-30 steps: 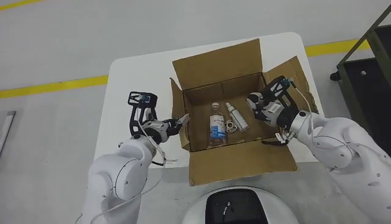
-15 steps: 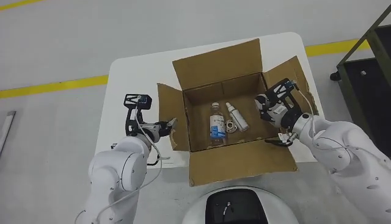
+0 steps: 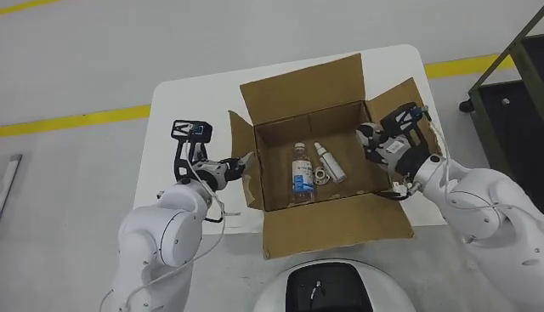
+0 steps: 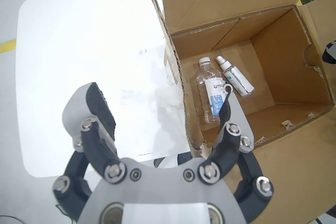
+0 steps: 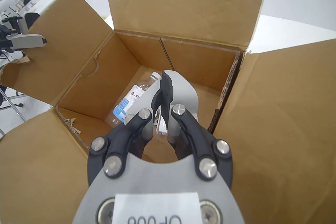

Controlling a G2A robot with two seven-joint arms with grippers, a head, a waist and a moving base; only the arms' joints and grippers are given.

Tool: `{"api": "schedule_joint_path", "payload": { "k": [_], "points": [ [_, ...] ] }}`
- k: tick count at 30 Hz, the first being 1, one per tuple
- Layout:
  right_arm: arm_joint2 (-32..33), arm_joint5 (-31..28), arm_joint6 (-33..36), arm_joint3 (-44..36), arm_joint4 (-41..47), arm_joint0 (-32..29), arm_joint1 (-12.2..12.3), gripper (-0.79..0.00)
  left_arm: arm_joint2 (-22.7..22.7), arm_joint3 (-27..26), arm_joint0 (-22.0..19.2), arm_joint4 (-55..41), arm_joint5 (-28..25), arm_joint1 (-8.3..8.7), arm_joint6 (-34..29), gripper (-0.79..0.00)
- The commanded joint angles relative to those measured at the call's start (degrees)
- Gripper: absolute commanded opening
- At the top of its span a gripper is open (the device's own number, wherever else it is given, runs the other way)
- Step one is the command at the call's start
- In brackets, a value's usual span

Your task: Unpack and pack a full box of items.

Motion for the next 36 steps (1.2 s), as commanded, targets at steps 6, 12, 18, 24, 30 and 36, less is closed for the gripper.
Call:
{"api": "schedule_joint_path", "payload": {
  "k": [6, 12, 18, 24, 30, 36],
  "points": [
    [5.5, -0.2, -4.4, -3.6, 1.7, -3.3, 0.2, -0.785, 3.1, -1.0, -6.6, -5.0, -0.9, -0.52, 3.1, 0.0],
    [12.5, -0.2, -8.0, -6.1, 2.6, -7.3, 0.5, -0.785, 10.6, 0.8, -14.1, -12.5, -1.6, -1.74, 6.7, 0.0],
    [17.8, 0.6, -9.8, -7.8, 2.3, -12.0, 0.6, -0.785, 19.5, 6.7, -19.3, -16.9, -0.9, -3.18, 7.5, 0.0],
    [20.6, 0.9, -10.1, -8.6, 2.1, -16.0, 0.6, -0.785, 26.1, 13.9, -20.4, -16.5, 1.3, -4.15, 4.9, 0.0],
    [21.3, 0.9, -10.5, -9.3, 2.1, -17.7, 0.4, -0.785, 27.1, 15.9, -20.0, -16.7, 1.9, -4.34, 4.6, 0.0],
    [20.4, 0.6, -9.8, -9.5, 2.2, -17.9, 0.3, -0.785, 27.1, 15.9, -20.0, -16.7, 1.9, -4.34, 4.6, 0.0]
  ]
}}
